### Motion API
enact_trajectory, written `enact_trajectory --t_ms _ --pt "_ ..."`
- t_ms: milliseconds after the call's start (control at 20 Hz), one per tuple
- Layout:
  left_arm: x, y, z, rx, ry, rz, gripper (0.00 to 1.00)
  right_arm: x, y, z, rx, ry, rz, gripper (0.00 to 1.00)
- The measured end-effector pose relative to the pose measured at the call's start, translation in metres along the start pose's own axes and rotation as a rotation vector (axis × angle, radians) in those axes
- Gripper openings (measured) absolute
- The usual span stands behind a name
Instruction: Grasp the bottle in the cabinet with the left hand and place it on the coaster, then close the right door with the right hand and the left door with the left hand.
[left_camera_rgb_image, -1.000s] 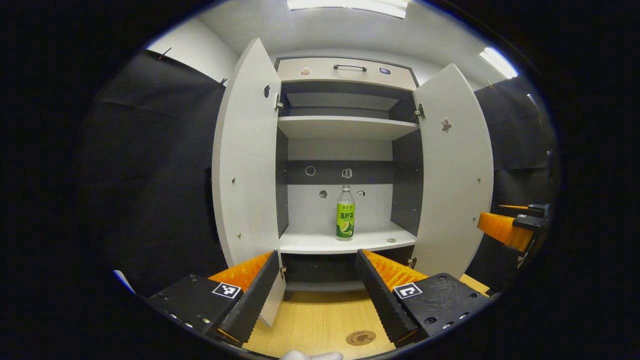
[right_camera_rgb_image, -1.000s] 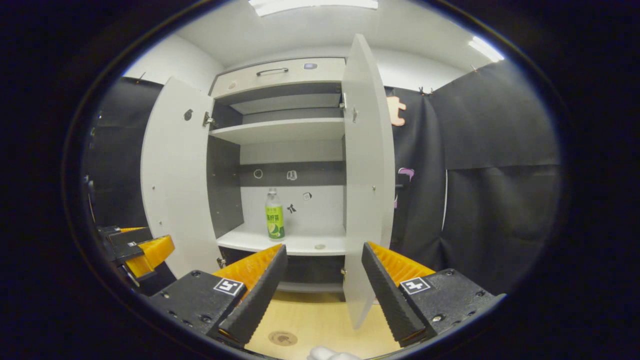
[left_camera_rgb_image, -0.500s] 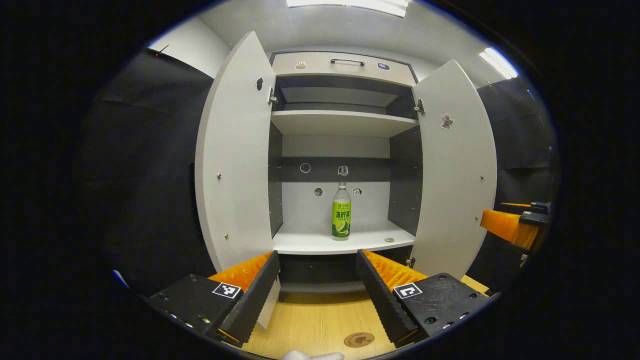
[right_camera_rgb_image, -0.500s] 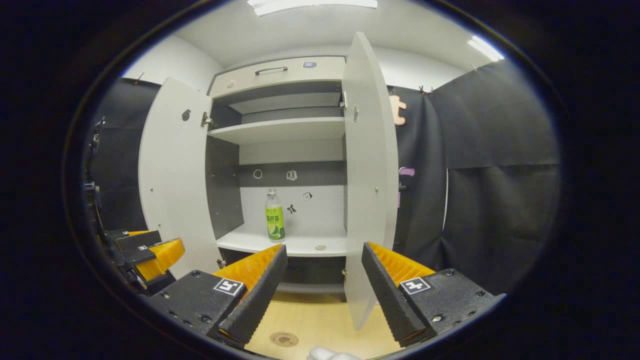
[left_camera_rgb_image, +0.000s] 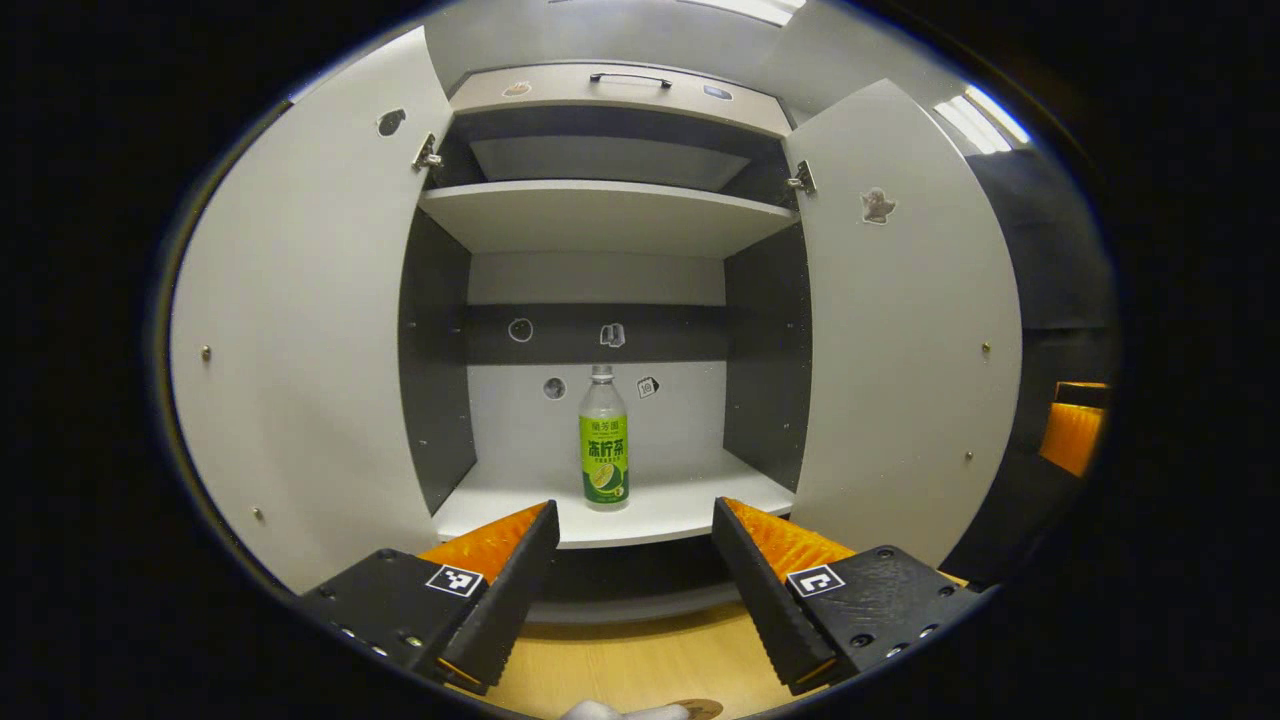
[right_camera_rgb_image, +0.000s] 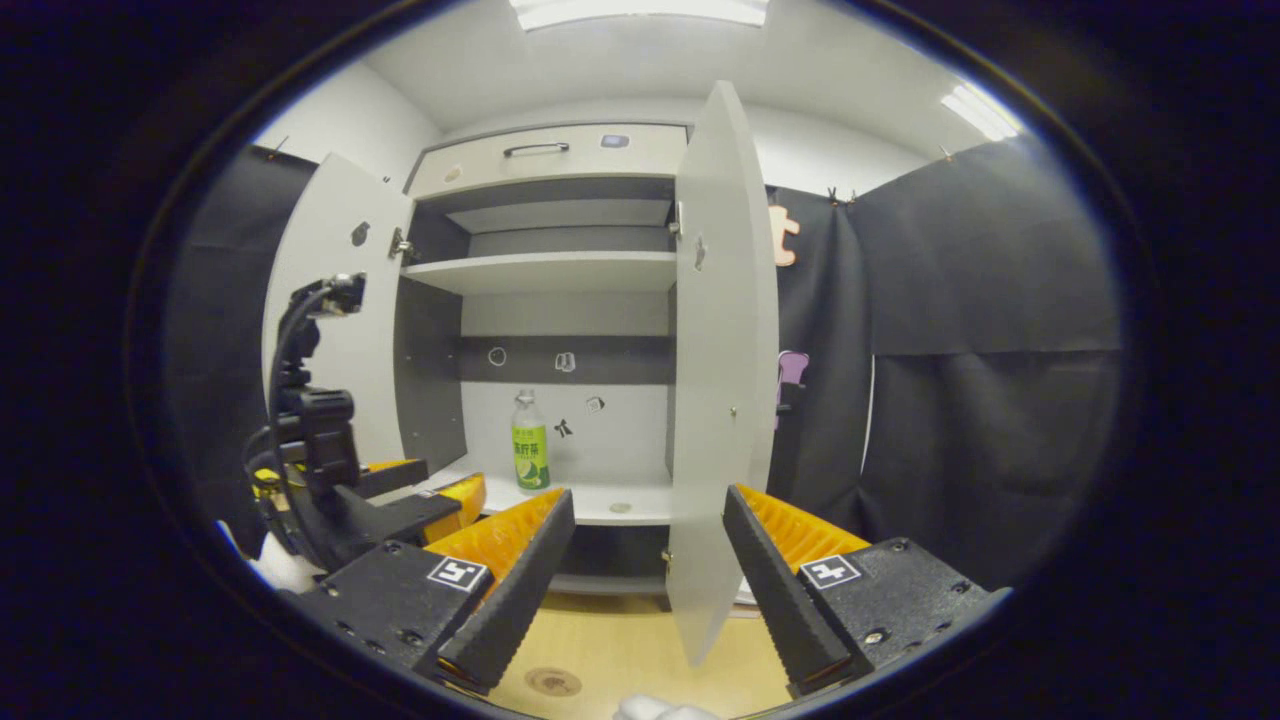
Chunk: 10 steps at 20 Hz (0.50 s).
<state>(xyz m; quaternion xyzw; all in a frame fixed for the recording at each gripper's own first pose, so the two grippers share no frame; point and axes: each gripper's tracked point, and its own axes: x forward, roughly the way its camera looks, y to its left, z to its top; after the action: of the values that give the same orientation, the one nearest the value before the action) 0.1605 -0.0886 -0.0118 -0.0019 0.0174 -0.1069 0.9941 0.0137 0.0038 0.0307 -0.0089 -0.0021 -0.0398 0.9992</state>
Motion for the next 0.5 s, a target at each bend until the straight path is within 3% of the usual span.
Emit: enact_trajectory --t_ms 500 --pt "0.106 -0.002 0.012 0.040 -0.076 0.048 0.94 0.018 -0.002 -0.024 0.017 0.080 0.026 0.99"
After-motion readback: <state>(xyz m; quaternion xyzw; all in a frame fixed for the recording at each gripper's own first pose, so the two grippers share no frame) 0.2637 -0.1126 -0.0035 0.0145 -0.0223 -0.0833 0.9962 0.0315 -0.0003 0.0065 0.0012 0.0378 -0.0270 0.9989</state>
